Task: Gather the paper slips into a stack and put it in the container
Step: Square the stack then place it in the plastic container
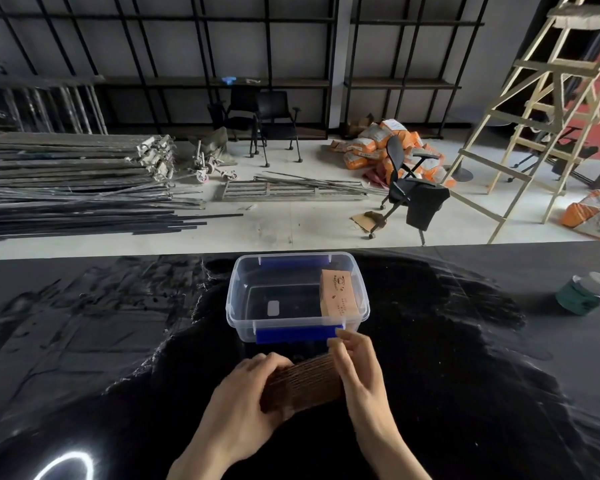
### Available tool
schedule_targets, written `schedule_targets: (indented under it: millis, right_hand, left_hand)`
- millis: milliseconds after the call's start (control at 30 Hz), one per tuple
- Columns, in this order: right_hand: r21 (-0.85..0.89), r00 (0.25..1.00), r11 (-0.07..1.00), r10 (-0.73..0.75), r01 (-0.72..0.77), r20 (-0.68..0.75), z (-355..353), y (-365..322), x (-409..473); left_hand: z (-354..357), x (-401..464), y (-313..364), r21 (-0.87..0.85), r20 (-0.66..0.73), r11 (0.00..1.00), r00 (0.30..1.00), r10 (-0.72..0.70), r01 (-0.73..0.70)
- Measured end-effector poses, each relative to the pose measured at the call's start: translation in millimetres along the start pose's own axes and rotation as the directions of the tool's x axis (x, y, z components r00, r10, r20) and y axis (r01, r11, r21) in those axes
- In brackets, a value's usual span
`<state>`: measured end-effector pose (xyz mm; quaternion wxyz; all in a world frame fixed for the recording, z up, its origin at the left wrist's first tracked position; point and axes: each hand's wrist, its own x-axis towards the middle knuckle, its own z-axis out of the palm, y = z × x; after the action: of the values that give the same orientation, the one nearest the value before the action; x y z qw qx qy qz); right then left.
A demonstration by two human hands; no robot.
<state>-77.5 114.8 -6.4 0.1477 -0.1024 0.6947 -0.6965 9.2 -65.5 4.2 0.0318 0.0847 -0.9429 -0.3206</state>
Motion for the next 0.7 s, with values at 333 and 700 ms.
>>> schedule_targets:
  millis: [333, 700]
  right_hand:
    - [-0.102, 0.991, 0.991, 0.076, -0.088, -0.114, 25, 44, 7]
    - [-0.098, 0.989, 0.995, 0.011, -0.025, -0.144, 33, 44, 2]
  left_hand:
    - [26, -2, -14, -0.025, 0.017, 0.999, 0.999, -0.030, 0.030]
    - [64, 11, 17, -0.851, -0.253, 0.505, 0.731, -0.634, 0.143]
